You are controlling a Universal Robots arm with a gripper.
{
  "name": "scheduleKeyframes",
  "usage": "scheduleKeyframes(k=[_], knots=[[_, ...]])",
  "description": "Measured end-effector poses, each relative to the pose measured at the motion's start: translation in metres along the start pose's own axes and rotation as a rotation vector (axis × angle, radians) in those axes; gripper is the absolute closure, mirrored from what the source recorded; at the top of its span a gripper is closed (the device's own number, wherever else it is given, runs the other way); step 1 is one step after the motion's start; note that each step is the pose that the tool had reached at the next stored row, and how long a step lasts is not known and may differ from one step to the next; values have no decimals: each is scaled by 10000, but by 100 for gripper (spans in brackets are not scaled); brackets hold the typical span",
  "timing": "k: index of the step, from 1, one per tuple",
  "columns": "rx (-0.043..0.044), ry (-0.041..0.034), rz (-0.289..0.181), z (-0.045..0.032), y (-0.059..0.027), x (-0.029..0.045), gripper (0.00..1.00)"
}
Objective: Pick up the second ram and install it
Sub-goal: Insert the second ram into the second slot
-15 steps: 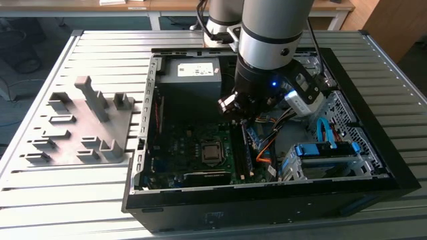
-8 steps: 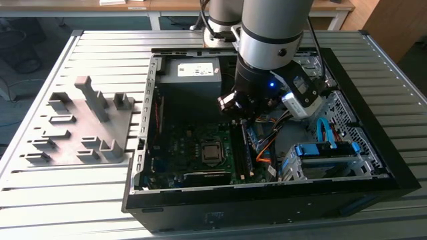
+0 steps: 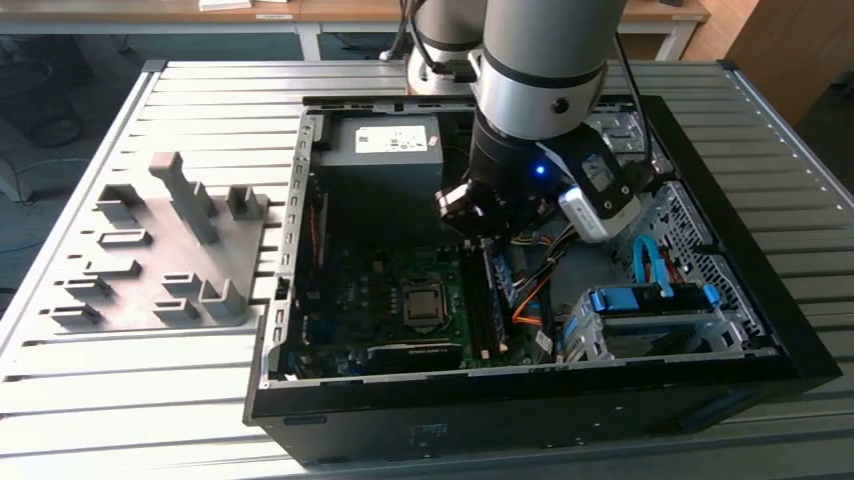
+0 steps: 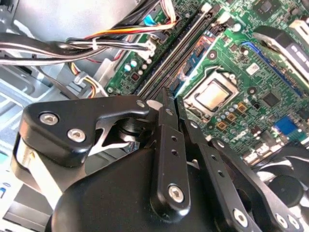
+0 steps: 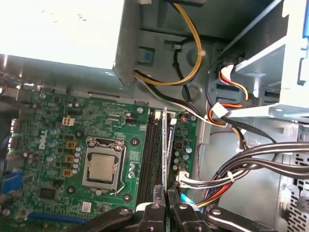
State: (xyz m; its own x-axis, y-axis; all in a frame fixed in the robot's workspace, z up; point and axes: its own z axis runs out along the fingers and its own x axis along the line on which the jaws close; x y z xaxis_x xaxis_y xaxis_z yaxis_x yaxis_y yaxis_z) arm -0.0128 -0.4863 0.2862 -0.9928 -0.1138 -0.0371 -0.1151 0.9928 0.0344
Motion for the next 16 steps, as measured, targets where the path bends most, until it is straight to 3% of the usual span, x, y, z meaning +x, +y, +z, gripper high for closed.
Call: scheduleKeyframes(k=[16], knots=[[47,-44,1272,4,0,0,86]])
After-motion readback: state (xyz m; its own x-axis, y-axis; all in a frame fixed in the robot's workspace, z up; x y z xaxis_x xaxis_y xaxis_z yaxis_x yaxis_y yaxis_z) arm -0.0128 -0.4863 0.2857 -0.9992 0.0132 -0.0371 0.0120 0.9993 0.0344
